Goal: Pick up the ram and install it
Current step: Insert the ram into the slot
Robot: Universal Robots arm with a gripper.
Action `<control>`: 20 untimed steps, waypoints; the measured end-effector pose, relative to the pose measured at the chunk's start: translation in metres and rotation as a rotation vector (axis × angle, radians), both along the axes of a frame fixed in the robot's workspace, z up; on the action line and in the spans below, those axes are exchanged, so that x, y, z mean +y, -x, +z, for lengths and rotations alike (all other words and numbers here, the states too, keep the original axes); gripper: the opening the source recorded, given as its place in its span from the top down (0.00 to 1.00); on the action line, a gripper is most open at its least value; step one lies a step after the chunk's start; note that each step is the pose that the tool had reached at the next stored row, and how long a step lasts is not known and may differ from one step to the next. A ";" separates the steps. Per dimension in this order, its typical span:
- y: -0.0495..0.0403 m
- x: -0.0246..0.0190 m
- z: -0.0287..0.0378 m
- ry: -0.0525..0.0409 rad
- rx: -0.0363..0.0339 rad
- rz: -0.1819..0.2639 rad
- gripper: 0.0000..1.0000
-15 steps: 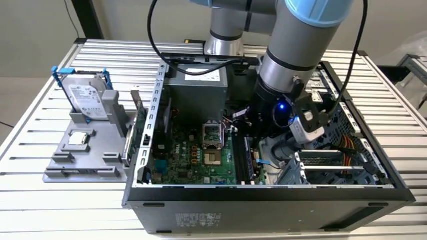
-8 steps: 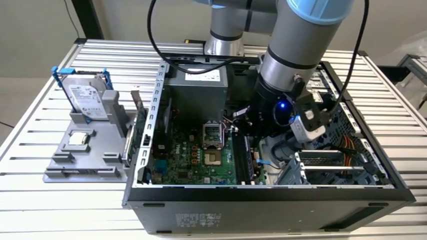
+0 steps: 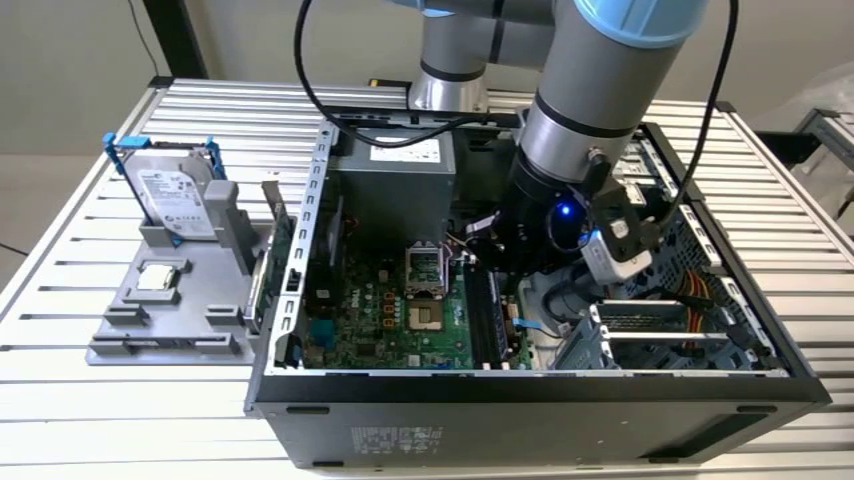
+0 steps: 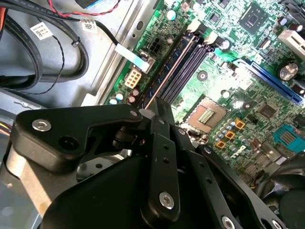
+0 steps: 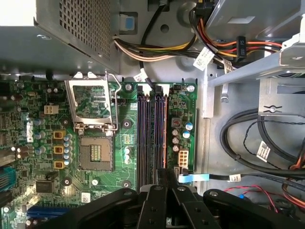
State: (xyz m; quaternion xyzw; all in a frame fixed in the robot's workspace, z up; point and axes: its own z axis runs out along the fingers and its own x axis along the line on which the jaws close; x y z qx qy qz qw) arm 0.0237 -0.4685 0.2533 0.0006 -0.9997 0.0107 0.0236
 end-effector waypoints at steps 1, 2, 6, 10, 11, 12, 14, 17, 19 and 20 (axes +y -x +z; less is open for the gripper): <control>0.0000 0.0000 0.0000 0.0000 0.0000 0.006 1.00; 0.0001 0.0000 0.0000 -0.0001 0.0000 0.011 1.00; 0.0001 0.0000 0.0000 -0.0001 0.0000 0.041 1.00; 0.0002 0.0000 0.0000 0.0000 0.0000 0.080 1.00; 0.0002 0.0000 0.0000 -0.0001 0.0000 0.089 1.00; 0.0003 0.0000 0.0000 -0.0001 0.0000 0.098 1.00; 0.0005 0.0000 0.0000 -0.0001 0.0000 0.117 1.00; 0.0008 0.0000 0.0000 -0.0001 0.0000 0.147 1.00; 0.0011 0.0000 0.0000 0.0000 0.0000 0.165 1.00; 0.0012 0.0000 0.0000 0.0000 0.0000 0.174 1.00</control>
